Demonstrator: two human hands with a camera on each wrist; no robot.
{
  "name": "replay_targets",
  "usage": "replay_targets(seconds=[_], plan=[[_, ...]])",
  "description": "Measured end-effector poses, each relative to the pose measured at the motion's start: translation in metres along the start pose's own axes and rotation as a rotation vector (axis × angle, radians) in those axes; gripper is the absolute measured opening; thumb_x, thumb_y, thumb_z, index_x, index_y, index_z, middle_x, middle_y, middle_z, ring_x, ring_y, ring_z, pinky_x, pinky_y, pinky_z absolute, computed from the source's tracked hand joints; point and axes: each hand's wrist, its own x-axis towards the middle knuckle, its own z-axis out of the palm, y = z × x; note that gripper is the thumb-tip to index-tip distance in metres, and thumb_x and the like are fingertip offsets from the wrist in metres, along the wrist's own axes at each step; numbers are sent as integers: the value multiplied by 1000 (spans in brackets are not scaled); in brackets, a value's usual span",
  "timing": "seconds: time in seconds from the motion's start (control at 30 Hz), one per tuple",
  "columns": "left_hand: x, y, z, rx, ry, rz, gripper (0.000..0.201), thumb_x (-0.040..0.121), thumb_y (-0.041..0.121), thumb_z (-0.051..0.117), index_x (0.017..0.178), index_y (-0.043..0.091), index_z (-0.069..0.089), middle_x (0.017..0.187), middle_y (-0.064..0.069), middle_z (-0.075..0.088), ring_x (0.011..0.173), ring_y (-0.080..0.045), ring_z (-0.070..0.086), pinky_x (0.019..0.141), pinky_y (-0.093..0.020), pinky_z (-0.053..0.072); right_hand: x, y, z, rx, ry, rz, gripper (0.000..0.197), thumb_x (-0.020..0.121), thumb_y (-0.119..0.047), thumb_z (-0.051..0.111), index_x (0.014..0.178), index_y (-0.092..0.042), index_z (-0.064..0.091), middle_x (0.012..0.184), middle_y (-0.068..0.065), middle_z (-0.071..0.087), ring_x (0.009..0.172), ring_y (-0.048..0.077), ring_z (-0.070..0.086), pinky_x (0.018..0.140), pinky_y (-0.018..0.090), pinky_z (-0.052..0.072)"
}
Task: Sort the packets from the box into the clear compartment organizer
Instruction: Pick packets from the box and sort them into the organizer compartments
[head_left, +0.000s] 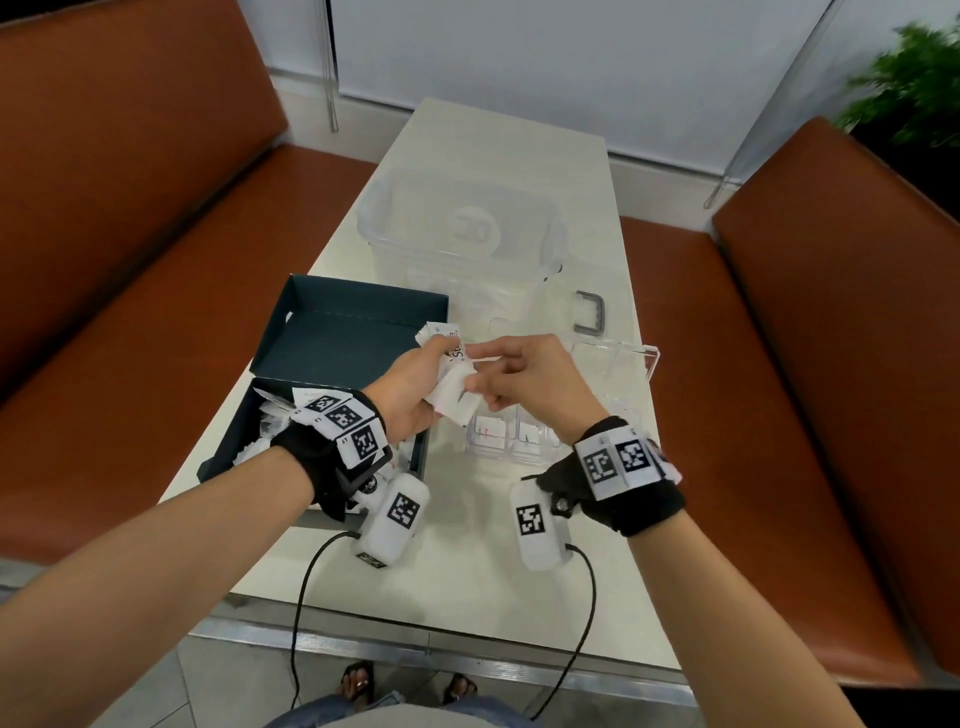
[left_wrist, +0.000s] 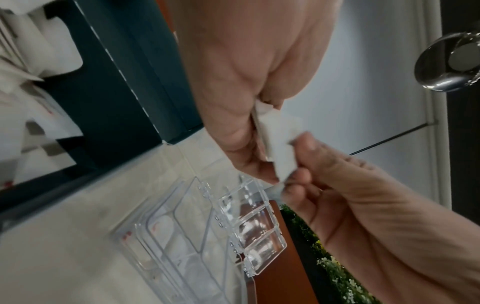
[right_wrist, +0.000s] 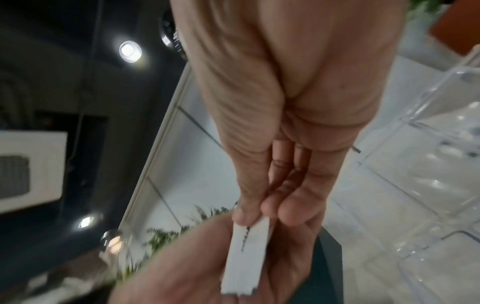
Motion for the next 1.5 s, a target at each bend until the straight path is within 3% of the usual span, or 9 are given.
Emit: replay_targets(seconds=[0.17, 0.47, 0.53, 0.7, 0.83, 0.93, 1.1, 1.3, 1.5], plan=[[-3, 1, 5, -119, -65, -23, 29, 103, 27, 41, 105, 4, 58, 73, -10, 68, 55, -20, 65, 52, -27, 56, 4, 6, 18, -177, 102, -63, 40, 77, -8, 77, 116, -11, 68, 76, 9, 71, 64, 12, 64, 69, 23, 58], [-4, -3, 7, -182, -57, 27, 29, 103, 21, 39, 117, 15, 63, 93, -10, 73, 74, -18, 72, 65, -30, 60, 2, 9, 21, -159, 110, -93, 23, 76, -7, 77, 70, -24, 61, 76, -7, 68, 68, 12, 67, 65, 14, 52], [-5, -2, 3, -142, -71, 52, 33, 103, 18, 35, 119, 16, 63, 105, -11, 73, 84, -19, 72, 68, -30, 60, 0, 8, 15, -162, 89, -74, 21, 77, -11, 77, 71, -23, 61, 83, -4, 70, 70, 8, 66, 65, 14, 49], [0, 4, -8, 51, -55, 73, 23, 101, 8, 42, 111, 7, 64, 100, -11, 66, 83, -18, 61, 61, -24, 57, -2, 6, -16, -45, 89, -17, 16, 78, -10, 77, 82, -15, 63, 73, 5, 68, 52, 4, 58, 48, 13, 43], [-1, 0, -8, 111, -167, -54, 39, 98, 36, 52, 120, 4, 59, 97, -13, 60, 54, -8, 51, 56, -19, 52, -2, 5, -31, -37, 85, -1, 17, 77, -9, 78, 86, -14, 64, 70, 6, 66, 49, 5, 51, 47, 17, 41], [-3, -5, -3, 118, -295, -123, 51, 96, 49, 48, 124, 7, 56, 105, -19, 70, 51, -8, 50, 57, -20, 53, -2, 5, -35, -6, 72, -8, 16, 78, -5, 76, 92, -9, 68, 68, 8, 66, 49, 5, 53, 49, 18, 44], [2, -6, 7, 24, -333, -144, 34, 101, 37, 47, 122, 11, 56, 104, -23, 70, 54, -10, 55, 55, -22, 54, -3, 7, -39, -47, 64, -32, 23, 85, -4, 68, 108, -5, 71, 78, 14, 69, 55, 3, 58, 56, 19, 49], [6, -9, 17, 17, -337, -152, 34, 104, 32, 42, 118, 5, 56, 101, -21, 71, 60, -11, 58, 59, -20, 55, -2, 14, -44, -110, 60, -27, 26, 95, -5, 55, 118, -7, 67, 72, -2, 65, 54, -1, 55, 57, 17, 48], [11, -11, 30, -11, -326, -162, 33, 104, 31, 41, 119, 5, 56, 94, -17, 71, 58, -11, 59, 57, -20, 55, 0, 26, -56, -89, 142, -17, 19, 92, -5, 61, 109, -2, 68, 70, 3, 65, 52, 1, 56, 55, 16, 49]])
